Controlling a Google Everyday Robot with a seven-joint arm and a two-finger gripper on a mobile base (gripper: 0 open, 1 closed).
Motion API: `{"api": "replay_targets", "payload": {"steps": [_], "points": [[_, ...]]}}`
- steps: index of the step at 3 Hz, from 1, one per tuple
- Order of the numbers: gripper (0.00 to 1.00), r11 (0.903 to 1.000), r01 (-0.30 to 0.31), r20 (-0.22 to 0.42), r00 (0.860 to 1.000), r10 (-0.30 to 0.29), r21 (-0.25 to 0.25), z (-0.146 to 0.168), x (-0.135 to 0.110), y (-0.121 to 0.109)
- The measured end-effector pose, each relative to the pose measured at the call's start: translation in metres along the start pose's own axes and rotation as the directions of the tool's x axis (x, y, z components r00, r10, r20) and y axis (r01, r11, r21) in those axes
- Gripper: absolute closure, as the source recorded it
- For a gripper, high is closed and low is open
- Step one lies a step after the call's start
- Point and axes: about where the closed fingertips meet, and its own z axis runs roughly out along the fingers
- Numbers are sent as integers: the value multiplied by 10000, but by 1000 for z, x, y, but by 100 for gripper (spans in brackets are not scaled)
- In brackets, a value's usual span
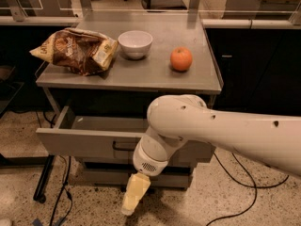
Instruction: Open top drawer
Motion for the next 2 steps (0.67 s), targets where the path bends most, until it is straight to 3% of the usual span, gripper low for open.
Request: {"api": "replay_targets", "payload": {"steps": [2], "points": [[0,9952,304,-210,9994,-285,931,-33,-36,-6]]}}
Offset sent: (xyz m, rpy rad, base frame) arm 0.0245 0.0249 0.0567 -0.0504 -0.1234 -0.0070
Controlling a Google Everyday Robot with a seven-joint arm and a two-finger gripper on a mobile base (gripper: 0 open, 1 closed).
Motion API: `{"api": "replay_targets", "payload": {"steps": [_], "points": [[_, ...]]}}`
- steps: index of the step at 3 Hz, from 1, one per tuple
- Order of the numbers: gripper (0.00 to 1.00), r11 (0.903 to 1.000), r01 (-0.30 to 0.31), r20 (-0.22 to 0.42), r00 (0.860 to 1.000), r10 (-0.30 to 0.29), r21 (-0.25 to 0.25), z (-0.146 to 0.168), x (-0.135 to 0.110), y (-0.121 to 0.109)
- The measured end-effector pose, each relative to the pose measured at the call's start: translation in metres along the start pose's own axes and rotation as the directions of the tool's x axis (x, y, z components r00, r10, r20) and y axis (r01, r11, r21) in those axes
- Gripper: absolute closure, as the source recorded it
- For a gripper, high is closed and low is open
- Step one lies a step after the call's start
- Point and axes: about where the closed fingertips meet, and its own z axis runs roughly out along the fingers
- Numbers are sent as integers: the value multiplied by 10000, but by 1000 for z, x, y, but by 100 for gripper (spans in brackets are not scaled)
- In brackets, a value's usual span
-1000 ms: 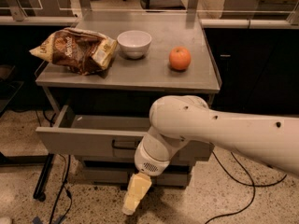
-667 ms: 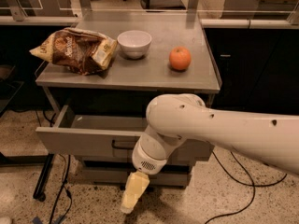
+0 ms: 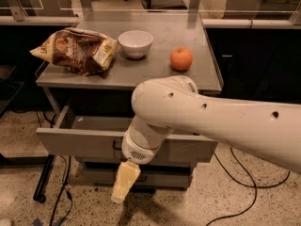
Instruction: Open top drawer
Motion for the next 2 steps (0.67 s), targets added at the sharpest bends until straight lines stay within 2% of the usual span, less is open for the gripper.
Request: {"api": "replay_targets", "payload": {"steps": [1,2], "points": [[0,9999,-84,-167,9998,82,-127,12,2,-2],[0,9985,-120,-140,9998,113,-531,34,0,-9]]}}
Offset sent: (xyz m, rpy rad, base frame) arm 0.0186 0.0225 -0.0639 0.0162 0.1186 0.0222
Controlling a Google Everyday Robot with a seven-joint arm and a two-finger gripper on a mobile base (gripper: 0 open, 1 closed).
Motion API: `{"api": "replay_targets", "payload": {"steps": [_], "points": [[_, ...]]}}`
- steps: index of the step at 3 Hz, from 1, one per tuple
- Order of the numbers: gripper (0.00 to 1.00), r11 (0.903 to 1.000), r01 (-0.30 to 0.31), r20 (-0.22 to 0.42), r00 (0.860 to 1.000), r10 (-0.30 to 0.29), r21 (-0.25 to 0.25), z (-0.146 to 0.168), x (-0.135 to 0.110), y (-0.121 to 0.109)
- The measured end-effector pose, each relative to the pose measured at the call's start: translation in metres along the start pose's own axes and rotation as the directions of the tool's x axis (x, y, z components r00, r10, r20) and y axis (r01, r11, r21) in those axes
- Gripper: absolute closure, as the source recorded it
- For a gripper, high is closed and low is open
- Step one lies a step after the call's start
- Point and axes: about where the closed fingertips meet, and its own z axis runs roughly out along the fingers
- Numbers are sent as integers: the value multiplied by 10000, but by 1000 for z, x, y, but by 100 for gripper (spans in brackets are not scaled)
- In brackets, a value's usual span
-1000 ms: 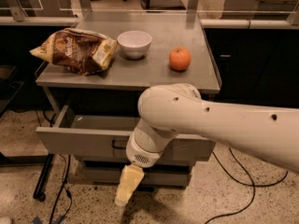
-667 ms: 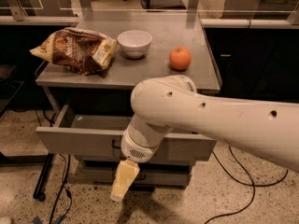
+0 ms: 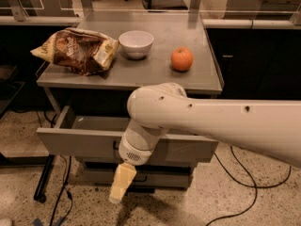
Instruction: Open top drawer
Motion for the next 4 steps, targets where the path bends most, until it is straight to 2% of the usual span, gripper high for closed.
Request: {"api": "replay_targets", "payload": {"steps": [1,2,3,4], "points": [[0,9987,-68,60,10000,71,-513,23,-1,-9],[0,9972,-91,85,9999,98,-741,33,-1,-14],[0,9927,-233,39,9997,239,-1184,40,11,-3],[0,9927,-233,39,9997,240,-1184,37,10,-3]]}}
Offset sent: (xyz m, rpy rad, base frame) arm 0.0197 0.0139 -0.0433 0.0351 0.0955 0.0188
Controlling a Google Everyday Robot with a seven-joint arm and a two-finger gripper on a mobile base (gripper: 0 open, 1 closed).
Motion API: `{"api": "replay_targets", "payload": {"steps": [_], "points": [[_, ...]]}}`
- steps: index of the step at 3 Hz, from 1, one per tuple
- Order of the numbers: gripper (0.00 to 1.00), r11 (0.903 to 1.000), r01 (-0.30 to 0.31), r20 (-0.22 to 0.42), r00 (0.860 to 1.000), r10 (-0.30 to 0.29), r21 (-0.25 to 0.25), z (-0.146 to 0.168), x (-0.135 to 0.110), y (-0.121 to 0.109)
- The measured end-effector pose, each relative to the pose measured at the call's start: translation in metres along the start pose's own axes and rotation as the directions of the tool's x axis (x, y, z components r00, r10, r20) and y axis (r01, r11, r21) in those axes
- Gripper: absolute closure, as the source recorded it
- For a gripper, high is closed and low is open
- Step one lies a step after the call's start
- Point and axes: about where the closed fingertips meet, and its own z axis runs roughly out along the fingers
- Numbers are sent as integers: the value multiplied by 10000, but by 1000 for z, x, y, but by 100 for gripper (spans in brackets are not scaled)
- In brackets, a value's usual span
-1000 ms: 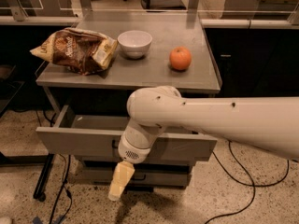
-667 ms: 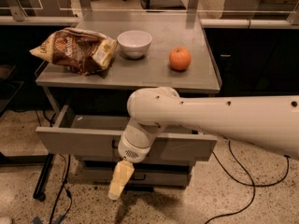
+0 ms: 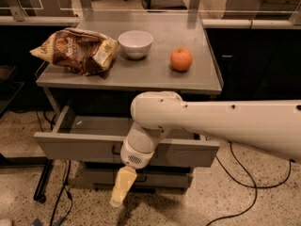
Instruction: Open top drawer
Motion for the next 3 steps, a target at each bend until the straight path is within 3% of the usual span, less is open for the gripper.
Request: {"api": "replay_targets", "payload": {"steps": [1,2,3], "points": [[0,9997,-228,68,9997,229,-104,-2,8,12],[0,9997,-228,68,9997,229,-104,-3,6,13],[0,9998,-37,133,9999,39,-170,-6,6,29]]}}
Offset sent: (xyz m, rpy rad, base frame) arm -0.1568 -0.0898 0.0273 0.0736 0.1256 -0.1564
